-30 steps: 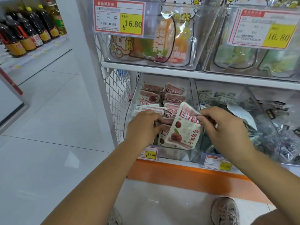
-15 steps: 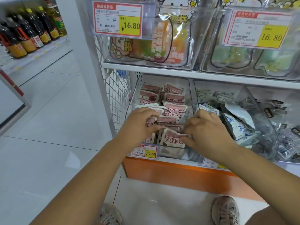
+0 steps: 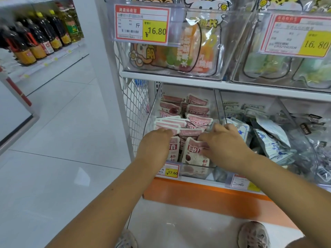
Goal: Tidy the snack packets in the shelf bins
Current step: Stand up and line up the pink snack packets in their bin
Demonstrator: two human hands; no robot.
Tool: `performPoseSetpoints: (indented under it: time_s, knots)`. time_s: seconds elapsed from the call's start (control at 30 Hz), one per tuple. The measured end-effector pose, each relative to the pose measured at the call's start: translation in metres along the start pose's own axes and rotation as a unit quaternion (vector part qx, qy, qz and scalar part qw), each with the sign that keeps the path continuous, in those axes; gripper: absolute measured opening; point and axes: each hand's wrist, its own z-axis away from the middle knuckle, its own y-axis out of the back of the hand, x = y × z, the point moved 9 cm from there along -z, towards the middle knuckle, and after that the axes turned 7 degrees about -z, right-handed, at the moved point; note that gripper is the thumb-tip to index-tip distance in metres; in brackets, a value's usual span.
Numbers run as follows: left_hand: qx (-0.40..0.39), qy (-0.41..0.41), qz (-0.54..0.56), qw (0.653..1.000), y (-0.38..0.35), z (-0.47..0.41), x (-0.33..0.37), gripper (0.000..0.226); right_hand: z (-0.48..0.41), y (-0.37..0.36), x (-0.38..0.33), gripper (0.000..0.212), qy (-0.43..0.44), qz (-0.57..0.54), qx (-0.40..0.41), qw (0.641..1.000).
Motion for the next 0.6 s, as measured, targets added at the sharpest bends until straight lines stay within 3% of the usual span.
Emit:
performPoseSetpoints:
  time_s: [0.07, 0.13, 0.23, 0.37, 0.5, 0.6]
  knots:
    - [-0.014, 0.006, 0.047, 0.999, -0.004, 0.0, -0.001, 0.049, 0.003, -0.008, -0.005, 0.032, 0.021, 0.025, -0.031, 0.999]
    - [0.021, -0.002, 0.089, 0.996, 0.002, 0.004, -0.003, 0.047, 0.005, -0.004, -0.004, 0.042, 0.032, 0.001, -0.042, 0.999]
    - [0.068, -0.062, 0.086, 0.992, 0.006, 0.004, 0.002, 0.044, -0.01, 0.034, 0.006, 0.035, 0.01, -0.058, 0.073, 0.996]
    - [-0.063, -0.06, -0.022, 0.996, -0.03, 0.005, 0.007, 0.06, -0.044, 0.016, -0.001, 0.03, 0.003, -0.034, 0.037, 0.999]
    - [-0.074, -0.05, -0.048, 0.995, -0.029, 0.0, 0.003, 0.08, -0.048, 0.018, 0.015, 0.019, 0.038, -0.019, 0.013, 0.999]
    - [-0.067, -0.058, -0.034, 0.995, -0.027, -0.005, 0.002, 0.081, -0.043, 0.021, 0.028, 0.015, 0.044, -0.035, 0.005, 0.998]
